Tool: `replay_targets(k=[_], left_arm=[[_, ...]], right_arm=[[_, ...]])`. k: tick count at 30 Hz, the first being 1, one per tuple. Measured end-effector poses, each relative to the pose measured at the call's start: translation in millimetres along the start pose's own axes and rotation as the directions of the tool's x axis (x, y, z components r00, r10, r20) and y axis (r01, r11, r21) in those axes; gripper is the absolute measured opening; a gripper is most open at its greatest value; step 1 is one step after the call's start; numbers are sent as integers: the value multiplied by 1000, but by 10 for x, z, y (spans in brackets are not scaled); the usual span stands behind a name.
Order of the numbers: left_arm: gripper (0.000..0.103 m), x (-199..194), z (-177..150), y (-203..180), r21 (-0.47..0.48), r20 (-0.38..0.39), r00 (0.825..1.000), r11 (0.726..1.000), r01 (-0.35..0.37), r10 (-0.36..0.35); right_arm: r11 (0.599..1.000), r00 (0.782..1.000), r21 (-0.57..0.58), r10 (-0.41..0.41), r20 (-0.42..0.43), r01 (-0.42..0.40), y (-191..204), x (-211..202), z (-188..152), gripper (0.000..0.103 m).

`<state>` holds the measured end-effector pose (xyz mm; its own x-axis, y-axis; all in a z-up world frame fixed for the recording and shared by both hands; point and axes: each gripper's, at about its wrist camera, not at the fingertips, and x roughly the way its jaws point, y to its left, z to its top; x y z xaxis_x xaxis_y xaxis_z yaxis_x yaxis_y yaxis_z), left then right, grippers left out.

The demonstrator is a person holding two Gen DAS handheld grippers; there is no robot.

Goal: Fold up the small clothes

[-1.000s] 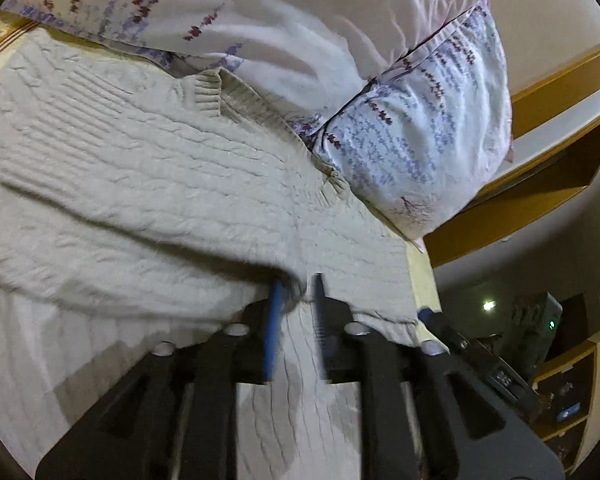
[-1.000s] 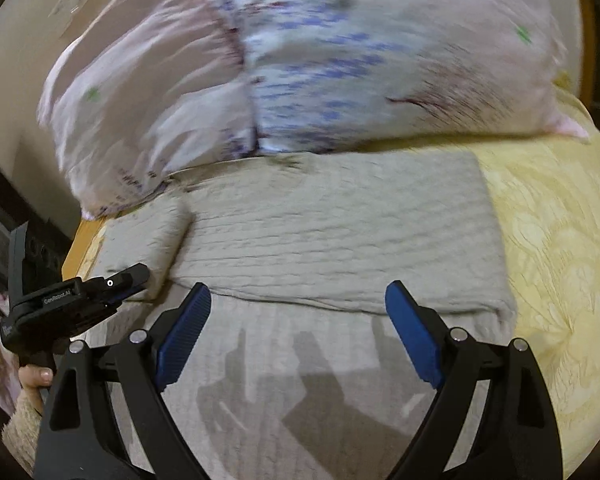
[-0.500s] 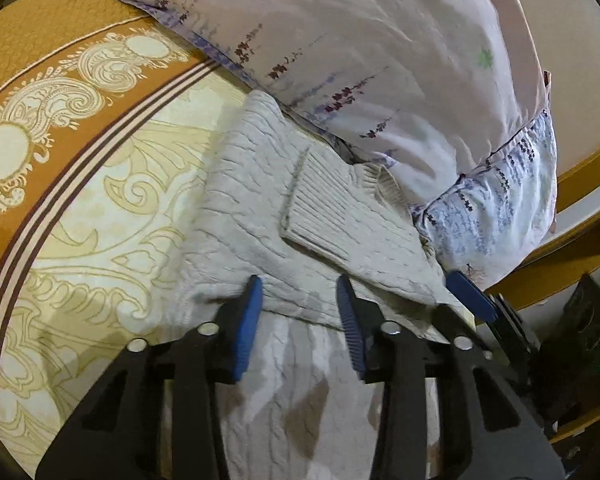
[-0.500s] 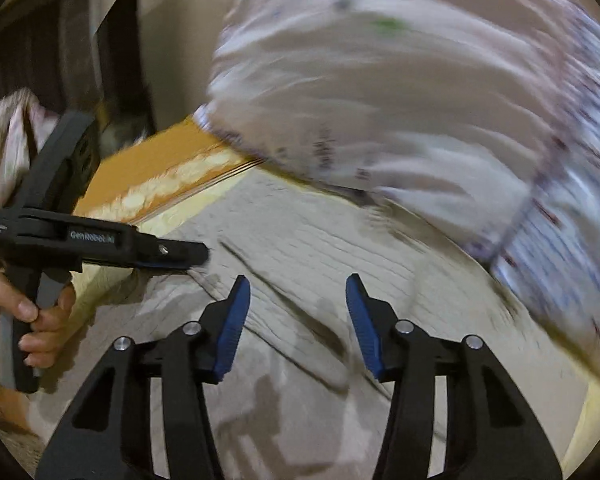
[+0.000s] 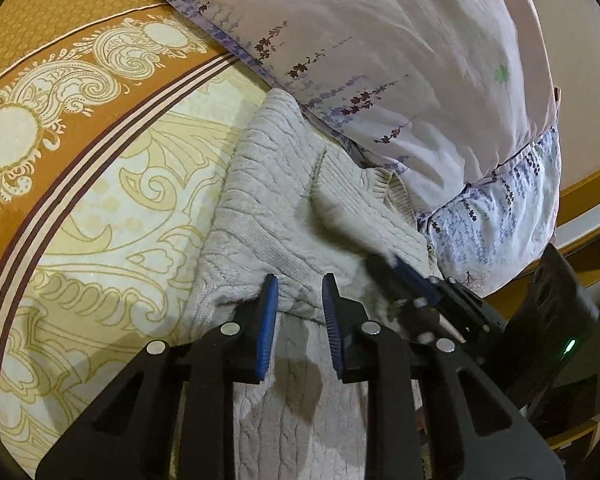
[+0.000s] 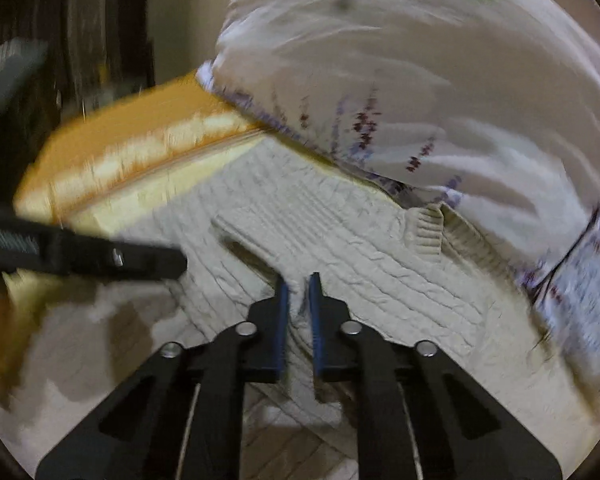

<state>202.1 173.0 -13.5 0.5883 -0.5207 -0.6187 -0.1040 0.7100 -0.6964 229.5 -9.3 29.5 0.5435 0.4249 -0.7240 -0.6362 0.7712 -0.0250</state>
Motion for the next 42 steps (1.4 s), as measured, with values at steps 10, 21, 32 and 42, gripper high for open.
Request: replay_targets(k=[10,21,32,42], left_arm=[[25,9,-5,-15,22,1,1000,1000,-11,10],[25,26,-8,-40,27,1,1000,1000,-15,15],[48,-48,-16,-224,117,0,1000,993,-3,3],[50,-317,-199,-389,261,16,1000,965,-16,12]], right_arm=[[776,957,630,-185,224,3,-1330,-1111,-822,5],[465,985,875,-34,170,-135,-1965,-969,-1651,27],[514,973,857,-179,147,-35,-2106,-1268,-1740,6],[472,987,879,-160,12,66,-2132,-1362,-2020,44]])
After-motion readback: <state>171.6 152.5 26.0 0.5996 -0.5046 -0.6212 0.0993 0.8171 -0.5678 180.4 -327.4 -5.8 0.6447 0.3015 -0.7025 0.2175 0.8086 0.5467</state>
